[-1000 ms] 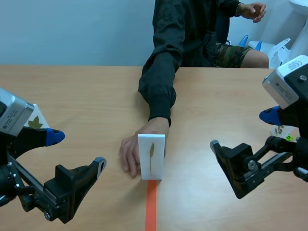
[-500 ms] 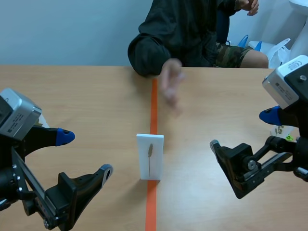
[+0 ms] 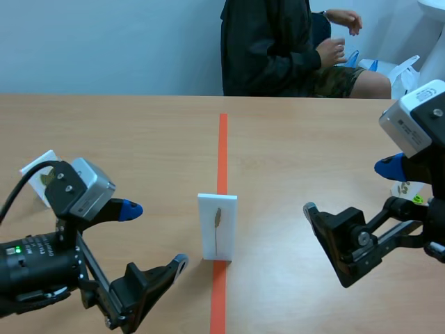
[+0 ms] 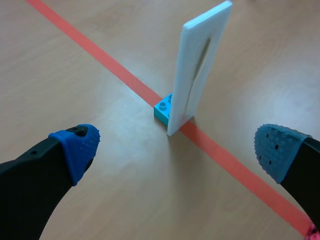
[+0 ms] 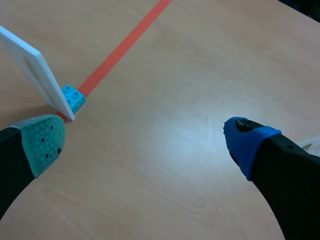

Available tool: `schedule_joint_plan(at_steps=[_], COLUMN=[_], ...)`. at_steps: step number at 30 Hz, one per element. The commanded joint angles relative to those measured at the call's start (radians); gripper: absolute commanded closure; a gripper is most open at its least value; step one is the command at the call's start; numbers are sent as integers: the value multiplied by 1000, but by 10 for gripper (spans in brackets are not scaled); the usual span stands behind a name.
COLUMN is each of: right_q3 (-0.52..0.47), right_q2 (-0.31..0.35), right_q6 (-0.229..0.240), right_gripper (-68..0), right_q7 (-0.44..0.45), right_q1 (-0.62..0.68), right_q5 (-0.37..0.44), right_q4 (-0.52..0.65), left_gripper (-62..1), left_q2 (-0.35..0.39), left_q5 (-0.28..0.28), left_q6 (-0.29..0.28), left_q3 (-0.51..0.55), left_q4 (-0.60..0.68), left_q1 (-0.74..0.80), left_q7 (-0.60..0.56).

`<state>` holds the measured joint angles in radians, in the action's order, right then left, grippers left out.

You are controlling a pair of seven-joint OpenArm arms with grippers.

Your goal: Sort the leaf by its shape. The table is split by an orange tape line. A compound leaf with several leaflets goes to the left side, a simple leaf with one blade goes to the right side. Return to the home posture when a red brick is placed on the table.

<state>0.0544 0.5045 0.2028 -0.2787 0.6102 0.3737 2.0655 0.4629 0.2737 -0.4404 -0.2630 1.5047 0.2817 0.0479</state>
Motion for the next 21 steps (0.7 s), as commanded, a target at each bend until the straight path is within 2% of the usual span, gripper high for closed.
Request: schedule_joint_plan(at_steps=[1, 5, 8, 12, 16, 21], right_q3=[-10, -10, -10, -10, -10, -10], right_q2=[2, 2, 2, 2, 2, 2], right_q6=[0, 0, 0, 0, 0, 0], right_gripper=[-679, -679, -679, -679, -679, -679], right_q7=[11, 11, 11, 11, 11, 10], right_q1=[-12, -12, -12, -12, -12, -12], right_q5=[0, 0, 0, -4, -4, -4], right_q4=[3, 3, 3, 3, 3, 3], left_gripper=[-623, -623, -623, -623, -623, -623], left_q2=[-29, -71, -102, -144, -176, -202], left_q5=[6, -36, -40, -87, -89, -119], left_q6=[-2, -4, -3, -3, 0, 0], left_q3=[-21, -90, -136, -189, -216, -221], left_q4=[-11, -110, -187, -285, -371, -433], left_q1=[-37, -118, -174, -236, -286, -326], left_q7=[-17, -55, -70, -113, -156, -164])
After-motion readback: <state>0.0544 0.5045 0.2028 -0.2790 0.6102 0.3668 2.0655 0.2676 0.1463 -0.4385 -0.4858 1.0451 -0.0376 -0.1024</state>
